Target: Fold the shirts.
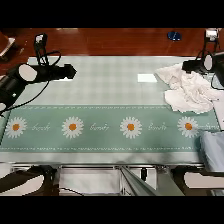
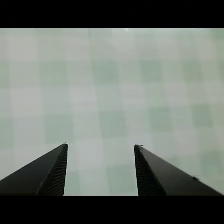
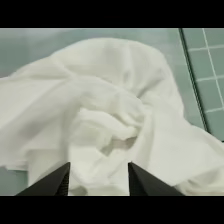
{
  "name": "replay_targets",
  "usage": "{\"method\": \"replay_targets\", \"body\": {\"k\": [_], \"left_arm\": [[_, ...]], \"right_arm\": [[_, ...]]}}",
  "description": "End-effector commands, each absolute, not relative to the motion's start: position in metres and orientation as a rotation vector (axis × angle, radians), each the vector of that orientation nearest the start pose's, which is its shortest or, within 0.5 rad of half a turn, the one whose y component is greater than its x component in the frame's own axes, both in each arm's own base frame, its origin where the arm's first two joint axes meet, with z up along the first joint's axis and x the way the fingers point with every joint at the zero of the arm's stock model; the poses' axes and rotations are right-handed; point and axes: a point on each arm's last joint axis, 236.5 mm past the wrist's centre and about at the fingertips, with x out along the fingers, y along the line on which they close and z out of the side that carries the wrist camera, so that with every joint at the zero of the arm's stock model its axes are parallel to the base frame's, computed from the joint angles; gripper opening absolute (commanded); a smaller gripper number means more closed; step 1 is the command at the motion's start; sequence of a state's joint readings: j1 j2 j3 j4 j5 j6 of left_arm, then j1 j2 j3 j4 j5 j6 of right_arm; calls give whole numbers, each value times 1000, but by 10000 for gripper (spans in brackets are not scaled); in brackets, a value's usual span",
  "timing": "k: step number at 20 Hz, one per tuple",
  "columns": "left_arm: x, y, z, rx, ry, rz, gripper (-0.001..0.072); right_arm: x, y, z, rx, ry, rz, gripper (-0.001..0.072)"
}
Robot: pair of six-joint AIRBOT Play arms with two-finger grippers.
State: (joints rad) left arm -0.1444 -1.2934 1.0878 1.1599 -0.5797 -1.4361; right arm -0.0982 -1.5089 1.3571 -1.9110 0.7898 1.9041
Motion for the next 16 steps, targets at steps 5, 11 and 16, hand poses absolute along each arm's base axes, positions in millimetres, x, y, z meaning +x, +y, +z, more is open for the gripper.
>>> {"method": "replay_targets", "body": {"k": [5,11,16], "left_arm": [[488,-117,44,-275,749,-223,509],[452,-126,32,-302,912,-262,509],[380,-90,70,-286,1046,-280,509]], "right_arm": [[479,-146,-87,381,1131,-373,412],[456,-109,-105,377,1307,-207,23],[515,-61,53,355,960,73,22]]}}
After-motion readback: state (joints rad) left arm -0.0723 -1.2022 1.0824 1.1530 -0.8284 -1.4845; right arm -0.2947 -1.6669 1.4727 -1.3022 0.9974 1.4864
